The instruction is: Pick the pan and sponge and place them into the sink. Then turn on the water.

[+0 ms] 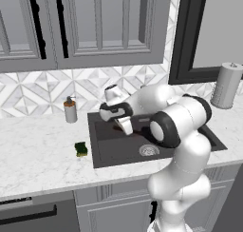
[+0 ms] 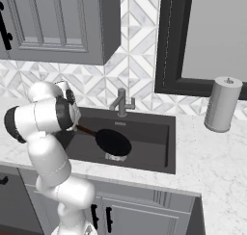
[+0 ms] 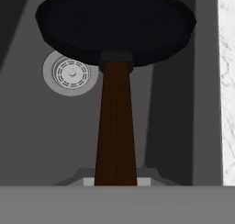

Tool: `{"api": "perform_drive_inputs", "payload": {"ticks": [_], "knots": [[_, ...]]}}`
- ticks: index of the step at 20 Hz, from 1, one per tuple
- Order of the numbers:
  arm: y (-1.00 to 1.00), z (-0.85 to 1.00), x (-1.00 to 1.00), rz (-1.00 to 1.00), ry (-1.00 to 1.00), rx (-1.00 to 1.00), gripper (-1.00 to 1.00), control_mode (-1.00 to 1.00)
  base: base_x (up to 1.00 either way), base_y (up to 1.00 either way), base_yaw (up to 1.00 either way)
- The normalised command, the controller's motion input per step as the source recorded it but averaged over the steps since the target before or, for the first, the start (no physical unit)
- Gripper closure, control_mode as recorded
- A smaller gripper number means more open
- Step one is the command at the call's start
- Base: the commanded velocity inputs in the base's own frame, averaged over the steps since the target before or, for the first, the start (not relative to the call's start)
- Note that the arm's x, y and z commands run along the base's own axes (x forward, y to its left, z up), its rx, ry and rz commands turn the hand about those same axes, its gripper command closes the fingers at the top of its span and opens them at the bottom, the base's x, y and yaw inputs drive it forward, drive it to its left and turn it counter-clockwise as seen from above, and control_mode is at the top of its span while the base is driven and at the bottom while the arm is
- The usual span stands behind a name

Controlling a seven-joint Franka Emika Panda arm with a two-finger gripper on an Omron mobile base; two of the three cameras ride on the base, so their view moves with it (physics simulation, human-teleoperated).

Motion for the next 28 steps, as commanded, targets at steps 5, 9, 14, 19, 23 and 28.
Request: {"api": "perform_drive_inputs", "payload": {"ticks": [5,9,14,19,23,28], "knots": [[-0.04,-0.54,0.31,-0.01,0.0,0.0,1.0,-1.0,0.0,0.0,0.0],[0.0,-0.33,0.11,0.0,0.0,0.0,1.0,-1.0,0.0,0.0,0.0],[0.0,-0.49,0.07,0.0,0.0,0.0,1.0,-1.0,0.0,0.0,0.0],[0.0,-0.46,0.0,0.0,-0.11,0.0,1.0,-1.0,0.0,0.0,0.0],[0.0,-0.39,0.0,0.0,-0.14,0.0,1.0,-1.0,0.0,0.0,0.0],[-0.07,-0.24,0.08,0.0,-0.06,0.05,1.0,-1.0,0.0,0.0,0.0]]}}
